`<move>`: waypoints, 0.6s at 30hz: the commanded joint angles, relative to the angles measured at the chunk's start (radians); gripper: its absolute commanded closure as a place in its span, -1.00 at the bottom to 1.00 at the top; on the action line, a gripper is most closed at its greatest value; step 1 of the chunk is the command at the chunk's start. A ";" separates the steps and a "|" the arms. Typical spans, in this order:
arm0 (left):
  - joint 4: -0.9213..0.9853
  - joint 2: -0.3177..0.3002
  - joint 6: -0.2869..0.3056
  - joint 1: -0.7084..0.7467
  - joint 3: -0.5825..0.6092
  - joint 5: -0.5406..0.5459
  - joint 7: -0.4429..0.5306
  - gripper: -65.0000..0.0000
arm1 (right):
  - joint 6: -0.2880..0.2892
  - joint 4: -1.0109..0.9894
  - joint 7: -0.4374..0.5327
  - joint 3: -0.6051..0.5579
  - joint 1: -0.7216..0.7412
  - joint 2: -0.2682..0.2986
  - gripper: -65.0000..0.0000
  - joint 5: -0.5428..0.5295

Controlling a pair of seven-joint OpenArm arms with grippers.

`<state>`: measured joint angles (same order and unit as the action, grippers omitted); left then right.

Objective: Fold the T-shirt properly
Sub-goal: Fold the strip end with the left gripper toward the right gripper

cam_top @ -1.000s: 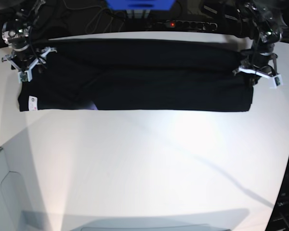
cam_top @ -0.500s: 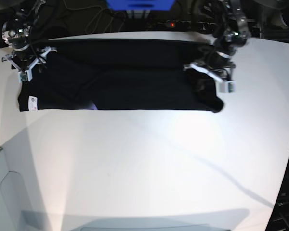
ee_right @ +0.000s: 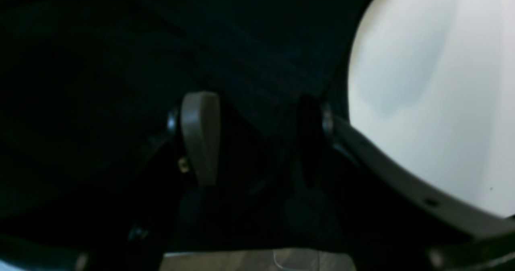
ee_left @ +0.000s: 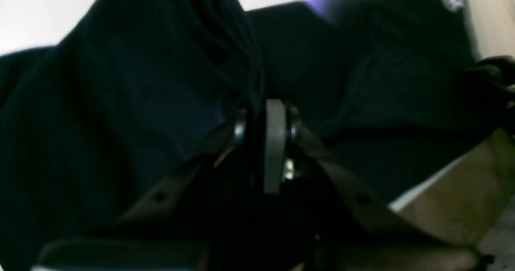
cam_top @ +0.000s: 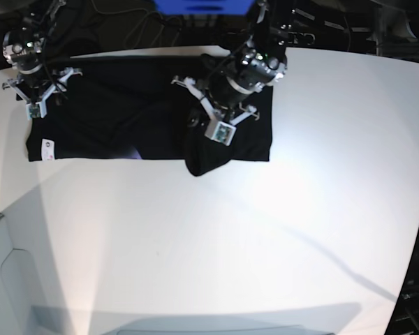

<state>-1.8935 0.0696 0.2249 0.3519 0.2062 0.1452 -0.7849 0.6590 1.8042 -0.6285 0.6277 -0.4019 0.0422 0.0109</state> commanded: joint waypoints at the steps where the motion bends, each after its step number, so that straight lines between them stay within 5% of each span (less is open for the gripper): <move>1: -0.005 0.008 0.003 -0.011 0.022 0.001 0.022 1.00 | 0.020 0.016 0.019 0.005 0.001 0.009 0.02 -0.012; 18: 0.111 -0.072 0.005 -0.170 0.299 -0.003 0.018 1.00 | 0.020 0.016 0.019 0.005 0.001 0.009 0.02 -0.012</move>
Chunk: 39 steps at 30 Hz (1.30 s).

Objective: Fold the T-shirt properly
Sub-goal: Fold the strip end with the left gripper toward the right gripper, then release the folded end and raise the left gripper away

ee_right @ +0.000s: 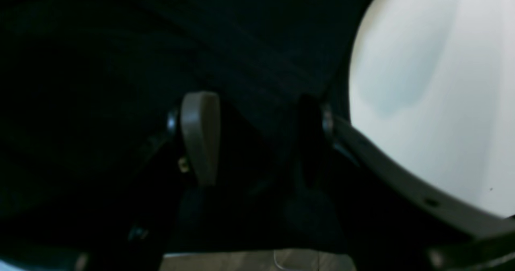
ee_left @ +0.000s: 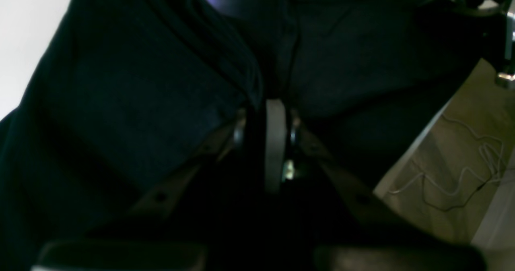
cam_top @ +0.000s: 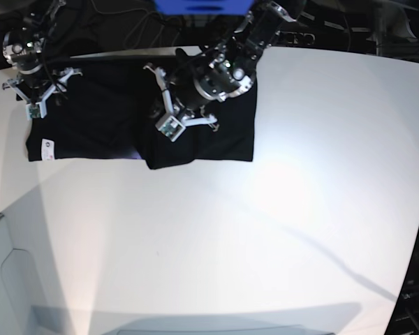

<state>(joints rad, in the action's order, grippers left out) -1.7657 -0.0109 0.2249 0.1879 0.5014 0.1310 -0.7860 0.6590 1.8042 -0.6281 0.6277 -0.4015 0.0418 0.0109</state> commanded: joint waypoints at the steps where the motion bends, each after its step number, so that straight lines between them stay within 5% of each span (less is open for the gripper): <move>1: -0.010 0.009 0.005 -0.006 0.004 0.011 0.020 1.00 | 0.020 0.016 0.018 0.005 0.000 0.010 0.02 -0.012; 8: 0.005 0.012 0.005 -0.023 0.003 0.014 0.010 0.88 | 0.020 0.016 0.018 0.005 0.000 0.010 0.02 -0.012; 14: -0.032 0.010 0.012 -0.023 0.004 0.019 0.012 -0.24 | 0.020 0.016 0.018 0.005 0.000 0.010 0.02 -0.012; 16: -0.070 0.009 0.014 -0.023 0.004 0.019 0.012 -0.37 | 0.020 0.016 0.018 0.005 0.002 0.010 0.02 -0.012; 28: -0.173 -0.179 0.006 0.042 -0.027 0.020 0.021 0.23 | 0.014 0.059 0.015 0.060 0.056 0.000 -0.08 -0.012; 35: -0.185 -0.203 0.015 0.150 -0.355 0.026 0.024 0.22 | 0.020 -0.005 0.011 0.162 0.120 -0.009 -0.23 -0.016; 39: -0.185 -0.212 0.017 0.160 -0.533 0.158 0.024 0.22 | 0.020 -0.062 0.017 0.162 0.125 -0.006 -0.23 -0.016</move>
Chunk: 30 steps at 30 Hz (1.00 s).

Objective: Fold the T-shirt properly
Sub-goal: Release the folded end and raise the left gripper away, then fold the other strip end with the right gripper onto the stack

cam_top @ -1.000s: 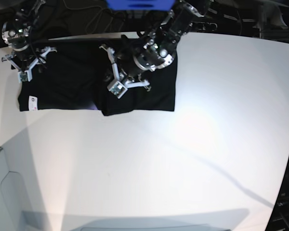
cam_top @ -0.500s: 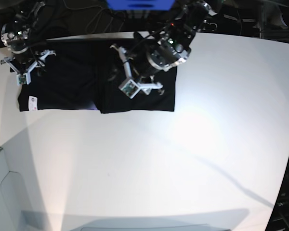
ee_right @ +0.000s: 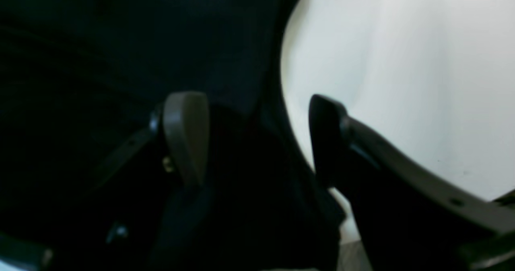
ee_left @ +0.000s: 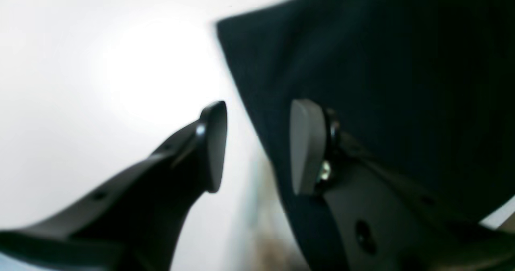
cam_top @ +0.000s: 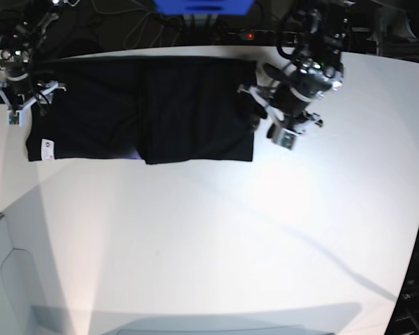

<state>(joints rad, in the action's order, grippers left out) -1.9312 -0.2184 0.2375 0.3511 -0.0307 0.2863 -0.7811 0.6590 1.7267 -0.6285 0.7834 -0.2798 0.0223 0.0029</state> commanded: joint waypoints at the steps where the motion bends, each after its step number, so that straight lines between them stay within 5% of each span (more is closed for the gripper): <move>1: -0.018 -0.006 0.004 -0.004 -0.045 0.049 0.019 0.22 | 0.020 0.005 0.017 0.006 0.004 0.014 -0.23 -0.008; 6: -0.009 -0.006 0.004 -0.005 -0.263 0.224 0.009 0.22 | 0.020 -0.077 0.019 0.008 0.041 0.035 -0.23 -0.008; 13: 0.020 -0.006 0.004 -0.005 -0.329 0.238 0.007 0.22 | 0.021 -0.152 0.019 0.005 0.060 0.063 -0.20 -0.008; 16: 0.063 -0.006 0.004 -0.005 -0.329 0.238 0.012 0.22 | 0.039 -0.181 0.019 0.003 0.064 0.064 0.02 -0.008; 22: 0.129 -0.006 0.004 -0.004 -0.331 0.238 0.016 0.22 | 0.039 -0.225 0.019 -0.005 0.083 0.064 0.98 -0.004; 30: 0.132 -0.006 0.004 -0.001 -0.331 0.238 0.016 0.22 | 0.039 -0.132 0.019 -0.046 0.080 0.075 1.00 -0.008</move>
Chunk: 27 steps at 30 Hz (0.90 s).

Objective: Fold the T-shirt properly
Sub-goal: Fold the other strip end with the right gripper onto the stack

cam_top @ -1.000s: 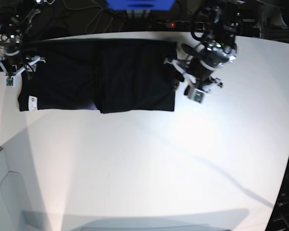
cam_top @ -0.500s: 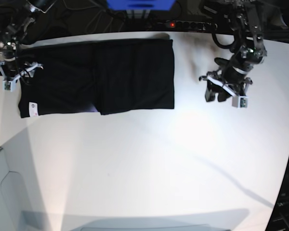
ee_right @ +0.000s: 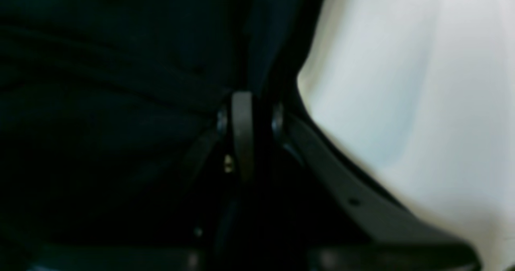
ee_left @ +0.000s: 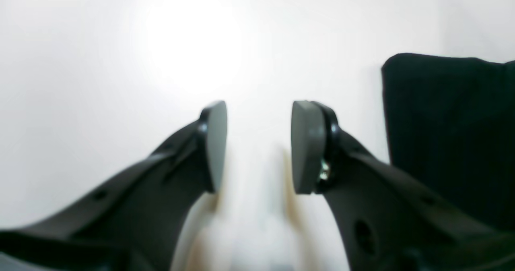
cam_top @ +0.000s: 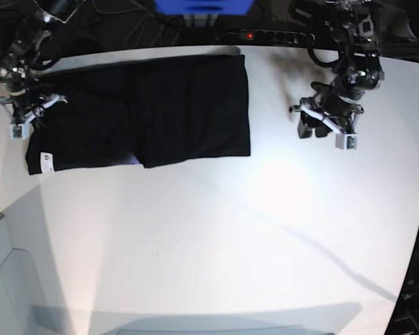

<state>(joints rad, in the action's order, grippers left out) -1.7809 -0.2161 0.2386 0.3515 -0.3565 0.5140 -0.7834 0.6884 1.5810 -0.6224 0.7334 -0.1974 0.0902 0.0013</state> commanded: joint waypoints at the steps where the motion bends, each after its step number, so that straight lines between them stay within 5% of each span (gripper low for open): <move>1: -0.018 -0.009 0.003 -0.001 -0.005 0.010 0.018 0.22 | 0.010 0.040 0.012 0.004 -0.003 0.004 1.00 -0.007; 13: -0.015 -0.006 0.002 -0.004 -0.005 0.010 0.014 0.22 | 0.010 0.384 0.008 -0.105 -0.046 -0.097 1.00 -0.008; 27: 0.117 0.028 0.002 -0.050 0.027 0.008 0.012 0.22 | 0.010 0.447 0.014 -0.595 -0.208 -0.122 1.00 -0.008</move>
<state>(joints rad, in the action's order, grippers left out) -1.6527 -0.1802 0.2348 0.3084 -0.3264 0.5179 -0.7673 0.6914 2.0060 -0.6392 0.1364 -0.4030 -0.0326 0.0193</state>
